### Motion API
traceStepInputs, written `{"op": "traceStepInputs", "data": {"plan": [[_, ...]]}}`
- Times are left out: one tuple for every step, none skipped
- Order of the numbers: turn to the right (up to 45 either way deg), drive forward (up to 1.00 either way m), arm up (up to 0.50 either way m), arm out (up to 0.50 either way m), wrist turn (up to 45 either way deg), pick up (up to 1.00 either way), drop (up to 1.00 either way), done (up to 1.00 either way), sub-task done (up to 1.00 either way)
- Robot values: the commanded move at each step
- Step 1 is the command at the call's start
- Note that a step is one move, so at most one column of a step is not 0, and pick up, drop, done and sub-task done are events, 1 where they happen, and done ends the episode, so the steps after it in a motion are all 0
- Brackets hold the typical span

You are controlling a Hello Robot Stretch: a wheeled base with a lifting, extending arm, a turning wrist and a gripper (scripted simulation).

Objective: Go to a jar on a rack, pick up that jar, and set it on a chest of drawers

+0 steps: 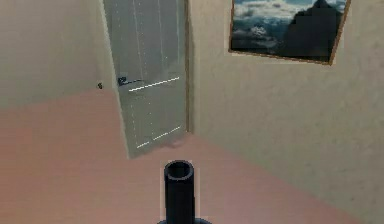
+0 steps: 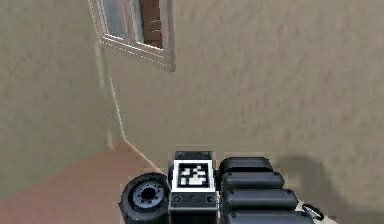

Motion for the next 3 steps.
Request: {"op": "traceStepInputs", "data": {"plan": [[-15.0,0.00,0.00,0.00,0.0,0.00,0.00,0.00,0.00],[15.0,0.00,0.00,0.00,0.0,0.00,0.00,0.00,0.00],[-45.0,0.00,0.00,0.00,0.0,0.00,0.00,0.00,0.00]]}}
